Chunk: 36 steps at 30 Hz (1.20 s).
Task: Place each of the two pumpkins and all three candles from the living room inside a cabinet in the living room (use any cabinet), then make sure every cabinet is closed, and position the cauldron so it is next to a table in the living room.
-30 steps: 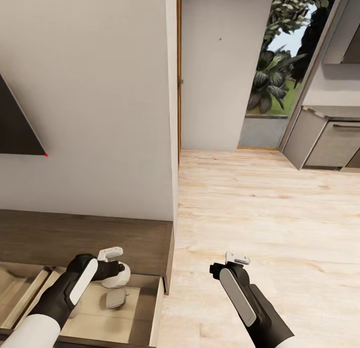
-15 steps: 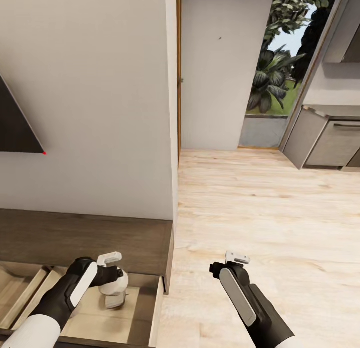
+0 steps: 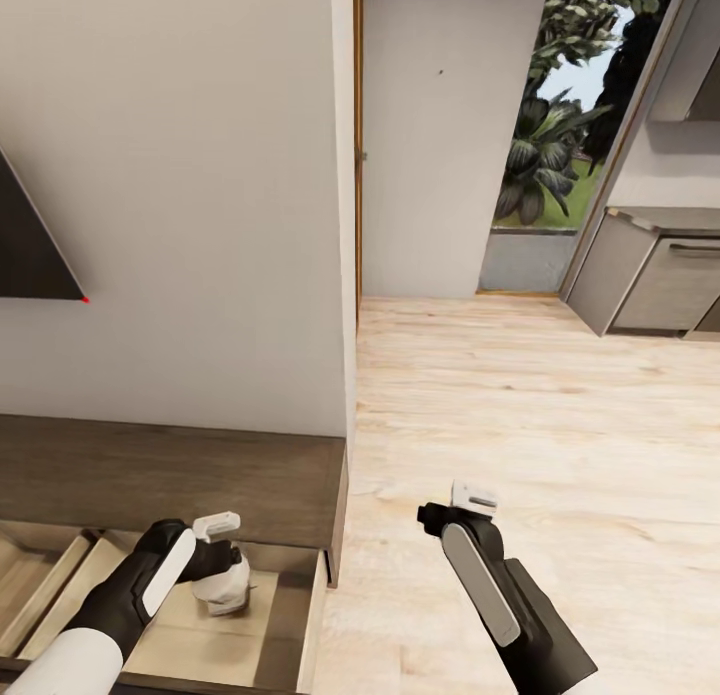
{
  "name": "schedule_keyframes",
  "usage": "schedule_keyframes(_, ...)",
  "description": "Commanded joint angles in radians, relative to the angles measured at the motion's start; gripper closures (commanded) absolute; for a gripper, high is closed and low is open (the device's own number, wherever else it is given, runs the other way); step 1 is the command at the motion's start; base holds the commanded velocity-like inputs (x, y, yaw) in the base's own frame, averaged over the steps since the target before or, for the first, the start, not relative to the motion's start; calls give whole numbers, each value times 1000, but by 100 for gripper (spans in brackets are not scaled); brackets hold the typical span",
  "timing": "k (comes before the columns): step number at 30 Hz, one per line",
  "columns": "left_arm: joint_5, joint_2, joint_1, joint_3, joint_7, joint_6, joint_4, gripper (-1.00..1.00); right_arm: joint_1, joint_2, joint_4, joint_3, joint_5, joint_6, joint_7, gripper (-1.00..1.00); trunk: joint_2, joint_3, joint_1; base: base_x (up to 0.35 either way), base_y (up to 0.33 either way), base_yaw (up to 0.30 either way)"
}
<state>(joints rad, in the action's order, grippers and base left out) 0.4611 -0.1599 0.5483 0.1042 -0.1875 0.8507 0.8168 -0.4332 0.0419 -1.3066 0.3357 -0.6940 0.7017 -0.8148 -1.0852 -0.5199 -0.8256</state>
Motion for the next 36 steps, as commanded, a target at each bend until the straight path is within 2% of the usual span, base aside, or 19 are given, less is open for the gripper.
schedule_keyframes(1, 14, -1, 1, 5, -10, 1, -2, 100, -1, -1, -15, 1, -9, 3, -10, -100, -8, -4, -4, 0, 0, 0)
schedule_keyframes(7, 11, -1, 2, 6, -15, -13, -15, 100, -1, -3, -132, 3, -9, 9, -13, -100, -50, -23, -27, 0, 0, 0)
schedule_keyframes(12, 9, -1, 2, 8, -15, -32, -16, 100, -1, -4, -169, 3, -9, 27, -13, -100, -85, -39, -46, 0, 0, 0)
schedule_keyframes(15, -19, -1, 2, 8, -15, -47, -22, 100, -1, -4, -175, 3, -9, 30, -14, -100, -106, -48, -58, 0, 0, 0)
schedule_keyframes(16, -48, 1, 2, 7, -15, -52, -25, 100, -1, -4, -177, 3, -9, 31, -14, -100, -113, -51, -62, 0, 0, 0)
schedule_keyframes(17, -57, 2, 2, 7, -15, -54, -26, 100, -1, -4, -177, 3, -9, 31, -14, -100, -120, -54, -65, 0, 0, 0)
schedule_keyframes(18, -83, 5, 2, 5, -15, -68, -27, 100, -1, -4, -177, 3, -9, 31, -14, -100, -127, -58, -69, 0, 0, 0)
schedule_keyframes(19, -88, 6, 2, 5, -15, -72, -28, 100, -1, -4, -177, 3, -9, 31, -14, -100, -134, -61, -73, 0, 0, 0)
schedule_keyframes(36, -99, 9, 2, 6, -15, -79, -28, 100, -1, -4, -175, 2, -9, 32, -12, -100, -253, -114, -138, 0, 0, 0)
